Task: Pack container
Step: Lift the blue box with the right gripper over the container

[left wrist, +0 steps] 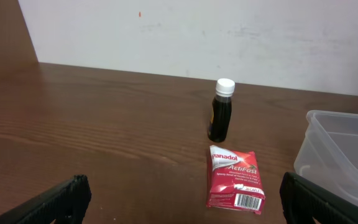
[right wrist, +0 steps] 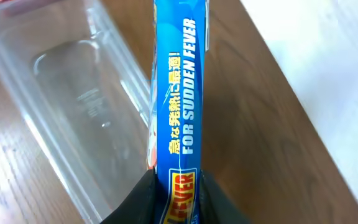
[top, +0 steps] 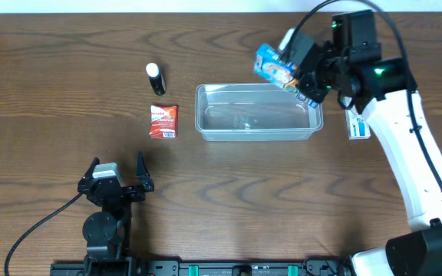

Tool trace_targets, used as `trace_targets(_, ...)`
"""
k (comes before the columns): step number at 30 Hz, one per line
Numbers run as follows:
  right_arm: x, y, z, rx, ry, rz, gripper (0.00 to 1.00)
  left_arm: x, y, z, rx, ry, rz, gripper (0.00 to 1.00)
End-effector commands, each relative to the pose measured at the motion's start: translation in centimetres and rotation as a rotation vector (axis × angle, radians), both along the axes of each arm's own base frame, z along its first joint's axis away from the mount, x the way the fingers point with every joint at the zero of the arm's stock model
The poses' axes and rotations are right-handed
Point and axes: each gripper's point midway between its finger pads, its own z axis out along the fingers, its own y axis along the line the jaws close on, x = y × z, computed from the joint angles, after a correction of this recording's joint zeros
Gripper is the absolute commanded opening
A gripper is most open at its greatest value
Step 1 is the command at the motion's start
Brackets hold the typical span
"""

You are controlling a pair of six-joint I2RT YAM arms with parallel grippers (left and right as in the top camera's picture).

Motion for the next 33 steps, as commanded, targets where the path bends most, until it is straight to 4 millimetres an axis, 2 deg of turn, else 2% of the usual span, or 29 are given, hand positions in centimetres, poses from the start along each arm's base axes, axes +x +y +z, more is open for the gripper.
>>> trace_targets(1, -0.3, 0.5, 0.4, -0.074, -0.052, 0.117, 0.18, -0.1, 0.2, -1.9, 0.010, 0.055, 0.011, 0.98)
trace_targets(10, -2.0, 1.7, -3.3, -0.101, 0.057, 0.304, 0.19, -0.1, 0.2, -1.9, 0.010, 0.055, 0.011, 0.98)
trace_targets(14, -1.8, 2.5, -4.8, -0.068, 0.097, 0.327, 0.19, -0.1, 0.2, -1.9, 0.010, 0.055, 0.011, 0.98)
trace_targets(23, -1.3, 2.6, -8.9, -0.076, 0.199, 0.330, 0.19, -0.1, 0.2, -1.9, 0.010, 0.055, 0.011, 0.98)
trace_targets(33, -1.6, 2.6, -9.4, -0.078, 0.225, 0.330, 0.18, -0.1, 0.2, -1.9, 0.010, 0.055, 0.011, 0.98)
